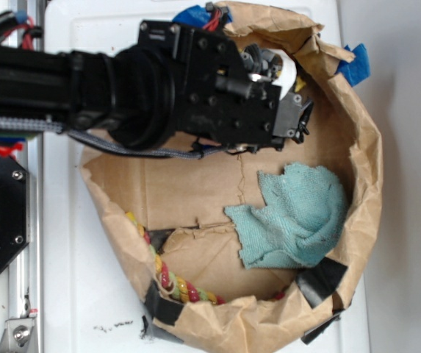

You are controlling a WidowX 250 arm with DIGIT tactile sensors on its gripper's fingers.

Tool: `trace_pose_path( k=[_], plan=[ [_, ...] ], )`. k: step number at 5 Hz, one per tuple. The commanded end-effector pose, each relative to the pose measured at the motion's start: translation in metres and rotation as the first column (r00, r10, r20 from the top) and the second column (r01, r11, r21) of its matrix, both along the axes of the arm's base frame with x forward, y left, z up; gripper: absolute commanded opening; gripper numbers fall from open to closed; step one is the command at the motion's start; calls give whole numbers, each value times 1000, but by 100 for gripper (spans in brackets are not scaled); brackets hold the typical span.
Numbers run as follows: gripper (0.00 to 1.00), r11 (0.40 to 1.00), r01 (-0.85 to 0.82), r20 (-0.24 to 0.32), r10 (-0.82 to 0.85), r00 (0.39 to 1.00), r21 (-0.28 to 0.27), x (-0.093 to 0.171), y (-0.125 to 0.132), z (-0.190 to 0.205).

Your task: Grab the yellow cloth.

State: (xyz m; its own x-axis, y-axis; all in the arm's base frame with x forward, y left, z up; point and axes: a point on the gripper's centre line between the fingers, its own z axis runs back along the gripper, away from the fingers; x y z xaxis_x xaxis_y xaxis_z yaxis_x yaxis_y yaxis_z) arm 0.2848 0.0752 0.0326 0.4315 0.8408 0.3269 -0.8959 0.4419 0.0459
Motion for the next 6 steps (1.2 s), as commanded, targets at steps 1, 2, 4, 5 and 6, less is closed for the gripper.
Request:
trace_pose_path(
  k=[1, 2, 4, 5, 6],
  plan=[
    [0, 1000, -27, 55, 27, 998, 0, 4, 19, 18],
    [0, 1000, 14, 66, -13, 998, -18, 4, 15, 27],
    [0, 960, 227, 85, -216, 973, -166, -1, -20, 61],
    [0, 915, 319, 78, -309, 948, -248, -4, -34, 75],
    [0, 841, 457, 26, -471, 882, -289, -11, -57, 87]
  ],
)
